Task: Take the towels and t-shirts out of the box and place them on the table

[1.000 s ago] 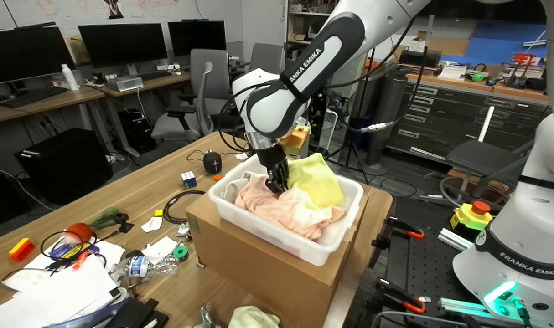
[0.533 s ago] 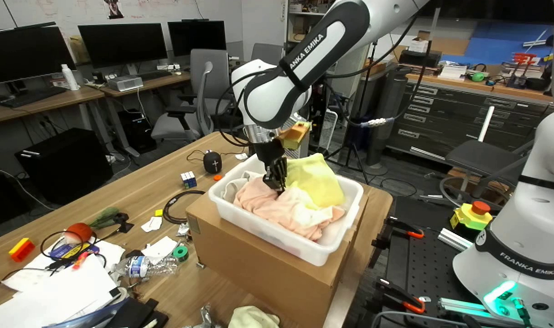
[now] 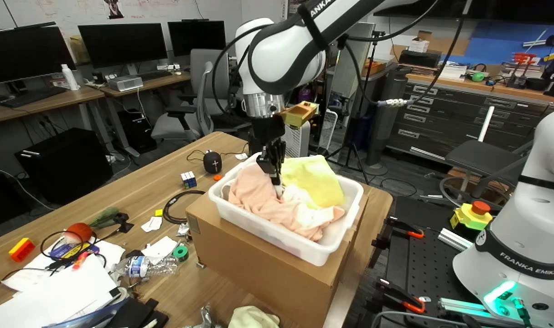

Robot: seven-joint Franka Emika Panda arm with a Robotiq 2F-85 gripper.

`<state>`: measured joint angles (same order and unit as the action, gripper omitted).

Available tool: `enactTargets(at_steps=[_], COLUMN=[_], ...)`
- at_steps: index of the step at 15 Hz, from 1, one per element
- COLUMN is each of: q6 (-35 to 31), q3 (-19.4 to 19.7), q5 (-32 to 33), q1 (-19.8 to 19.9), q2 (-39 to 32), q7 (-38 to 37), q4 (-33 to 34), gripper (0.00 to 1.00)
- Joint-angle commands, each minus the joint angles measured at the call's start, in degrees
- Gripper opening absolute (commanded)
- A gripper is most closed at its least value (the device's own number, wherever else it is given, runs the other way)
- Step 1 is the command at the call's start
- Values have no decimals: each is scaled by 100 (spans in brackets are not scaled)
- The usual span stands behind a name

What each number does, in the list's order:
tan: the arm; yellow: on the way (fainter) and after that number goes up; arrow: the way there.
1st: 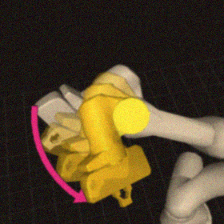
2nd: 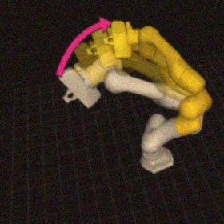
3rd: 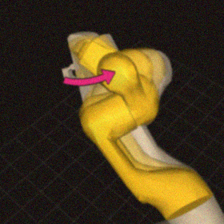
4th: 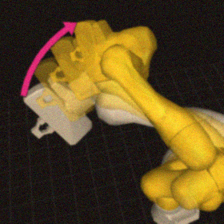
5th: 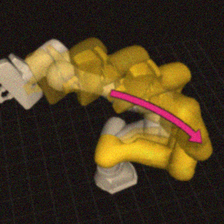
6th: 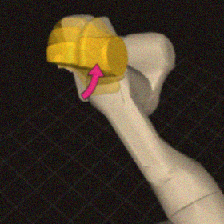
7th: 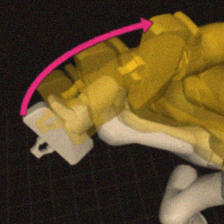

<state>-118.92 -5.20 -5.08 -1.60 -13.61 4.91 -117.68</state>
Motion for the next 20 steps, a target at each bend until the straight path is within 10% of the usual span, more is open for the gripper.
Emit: enactTargets(at_steps=[1,20], q6=[-107,-32], q3=[-76,-892], q5=[-348,-797], q1=[-137,-1007], q2=[876,3205], q7=[-230,-2640], q4=[-511,-781], gripper=[6,6])
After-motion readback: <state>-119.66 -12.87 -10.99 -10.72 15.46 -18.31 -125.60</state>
